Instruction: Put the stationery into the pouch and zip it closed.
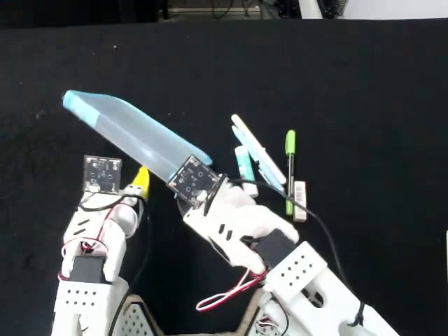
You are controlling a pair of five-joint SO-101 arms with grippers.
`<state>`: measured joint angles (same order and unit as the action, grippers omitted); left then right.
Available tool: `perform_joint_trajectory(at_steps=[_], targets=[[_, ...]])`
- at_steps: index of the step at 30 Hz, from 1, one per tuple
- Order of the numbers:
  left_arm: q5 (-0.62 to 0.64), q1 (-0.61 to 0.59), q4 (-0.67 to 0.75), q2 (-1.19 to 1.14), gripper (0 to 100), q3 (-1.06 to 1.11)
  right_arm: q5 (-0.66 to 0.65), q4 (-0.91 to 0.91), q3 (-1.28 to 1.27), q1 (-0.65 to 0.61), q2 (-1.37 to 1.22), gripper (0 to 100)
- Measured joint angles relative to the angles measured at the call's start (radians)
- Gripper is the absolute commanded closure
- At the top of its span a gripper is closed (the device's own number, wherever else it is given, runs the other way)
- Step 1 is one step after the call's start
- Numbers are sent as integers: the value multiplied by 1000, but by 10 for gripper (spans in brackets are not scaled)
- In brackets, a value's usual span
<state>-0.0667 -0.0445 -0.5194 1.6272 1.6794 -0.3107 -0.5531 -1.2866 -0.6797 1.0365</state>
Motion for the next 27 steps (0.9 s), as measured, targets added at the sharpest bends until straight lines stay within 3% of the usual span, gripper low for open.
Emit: perform_joint_trajectory(at_steps=[10,17,21,27], targets=[[0,-28,0,0,827,-2,0,89,-48,114,0,987],[0,-28,-3,0,827,-3,0,-107,28,118,0,987],[0,-28,-123,0,827,-49,0,-164,51,117,0,987],[0,-28,-367,2,827,-224,0,-84,26,89,-2,987]])
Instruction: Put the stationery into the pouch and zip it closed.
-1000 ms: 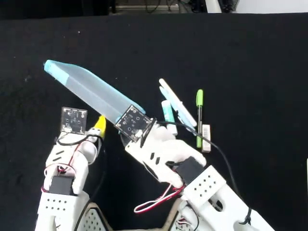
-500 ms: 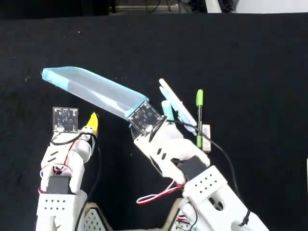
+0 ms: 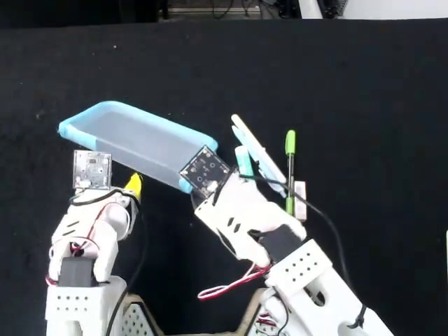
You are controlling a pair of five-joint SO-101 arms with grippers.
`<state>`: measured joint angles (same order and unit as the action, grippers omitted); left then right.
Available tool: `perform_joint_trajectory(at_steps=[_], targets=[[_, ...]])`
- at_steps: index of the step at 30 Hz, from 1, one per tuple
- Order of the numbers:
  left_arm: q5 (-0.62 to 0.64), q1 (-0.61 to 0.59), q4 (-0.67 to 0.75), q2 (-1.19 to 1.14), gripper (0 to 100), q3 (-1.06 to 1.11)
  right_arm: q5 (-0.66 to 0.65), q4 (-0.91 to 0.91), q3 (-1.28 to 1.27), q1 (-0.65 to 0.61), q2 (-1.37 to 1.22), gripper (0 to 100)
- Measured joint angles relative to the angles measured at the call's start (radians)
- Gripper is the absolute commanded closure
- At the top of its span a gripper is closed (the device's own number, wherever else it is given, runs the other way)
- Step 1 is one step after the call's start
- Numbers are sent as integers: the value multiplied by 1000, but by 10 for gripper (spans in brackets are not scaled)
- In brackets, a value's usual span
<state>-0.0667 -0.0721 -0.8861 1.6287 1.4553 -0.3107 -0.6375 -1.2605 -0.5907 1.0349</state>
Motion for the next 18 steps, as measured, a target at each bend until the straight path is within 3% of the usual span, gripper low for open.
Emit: perform_joint_trajectory(at_steps=[12,18], targets=[[0,0,121,-2,827,64,0,28,0,0,0,987],[0,0,133,-2,827,69,-63,21,0,41,0,987]])
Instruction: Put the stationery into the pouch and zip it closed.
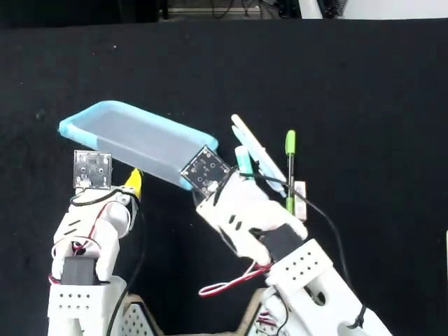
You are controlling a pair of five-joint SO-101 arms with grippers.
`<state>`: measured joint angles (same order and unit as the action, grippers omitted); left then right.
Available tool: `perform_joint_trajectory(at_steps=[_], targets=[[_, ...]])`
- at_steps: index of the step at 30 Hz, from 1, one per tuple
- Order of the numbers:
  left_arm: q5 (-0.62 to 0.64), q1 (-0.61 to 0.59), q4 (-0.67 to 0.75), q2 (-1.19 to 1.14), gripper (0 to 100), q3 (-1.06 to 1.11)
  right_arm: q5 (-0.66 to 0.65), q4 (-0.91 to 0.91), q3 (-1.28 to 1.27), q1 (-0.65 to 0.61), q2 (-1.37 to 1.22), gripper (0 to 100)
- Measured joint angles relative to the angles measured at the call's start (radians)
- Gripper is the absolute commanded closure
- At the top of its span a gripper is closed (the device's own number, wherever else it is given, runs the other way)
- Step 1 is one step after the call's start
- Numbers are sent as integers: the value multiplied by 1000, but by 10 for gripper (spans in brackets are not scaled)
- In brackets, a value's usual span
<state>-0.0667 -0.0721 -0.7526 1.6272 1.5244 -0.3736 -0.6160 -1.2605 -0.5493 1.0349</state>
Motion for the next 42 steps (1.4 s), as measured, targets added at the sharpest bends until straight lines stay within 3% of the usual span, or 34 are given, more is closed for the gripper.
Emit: perform_joint_trajectory(at_steps=[11,19,27,32,35,42], targets=[[0,0,44,0,825,34,-11,-175,51,6,0,987],[0,0,41,0,827,34,-11,-49,61,-68,0,987],[66,0,-176,2,822,-115,-11,15,241,-71,-172,987],[121,0,-195,3,817,-140,-11,15,374,-132,-393,988],[124,6,-198,2,758,-140,-11,15,394,-161,-488,988],[124,74,-198,2,740,-140,-11,15,396,-157,-485,988]])
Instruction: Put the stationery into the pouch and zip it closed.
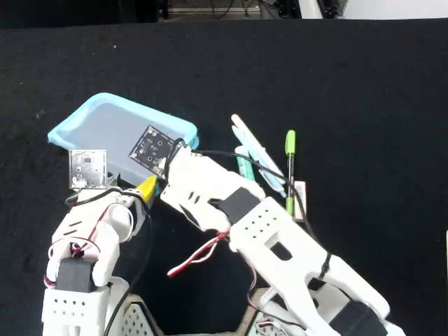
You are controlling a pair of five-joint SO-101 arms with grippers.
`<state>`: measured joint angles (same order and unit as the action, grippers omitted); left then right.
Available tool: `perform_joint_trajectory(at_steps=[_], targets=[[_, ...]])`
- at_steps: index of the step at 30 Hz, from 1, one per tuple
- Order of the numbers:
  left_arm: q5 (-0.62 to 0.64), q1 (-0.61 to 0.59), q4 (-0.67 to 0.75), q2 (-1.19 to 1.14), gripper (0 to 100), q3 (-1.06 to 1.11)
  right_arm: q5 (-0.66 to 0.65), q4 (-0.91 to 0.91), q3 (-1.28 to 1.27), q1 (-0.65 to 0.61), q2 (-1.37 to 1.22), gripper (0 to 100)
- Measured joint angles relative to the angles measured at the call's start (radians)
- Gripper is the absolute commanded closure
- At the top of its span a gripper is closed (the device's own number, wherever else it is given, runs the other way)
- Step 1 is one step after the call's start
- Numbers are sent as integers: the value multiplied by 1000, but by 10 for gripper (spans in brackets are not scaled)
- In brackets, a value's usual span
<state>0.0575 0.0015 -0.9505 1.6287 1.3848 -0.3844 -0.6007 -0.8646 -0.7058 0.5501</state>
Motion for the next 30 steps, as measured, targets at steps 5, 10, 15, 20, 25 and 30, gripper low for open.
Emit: perform_joint_trajectory(at_steps=[5,10,15,20,25,30], targets=[[-77,0,0,6,740,0,0,0,-38,0,75,988],[-94,8,0,9,740,0,0,0,-54,0,112,988],[-95,8,0,9,740,0,0,0,-54,0,112,988],[-103,12,-92,-2,740,-34,0,0,-54,0,114,988],[-103,11,-172,3,740,-101,0,0,-54,0,114,988],[-103,11,-103,8,740,-63,0,0,-54,0,114,988]])
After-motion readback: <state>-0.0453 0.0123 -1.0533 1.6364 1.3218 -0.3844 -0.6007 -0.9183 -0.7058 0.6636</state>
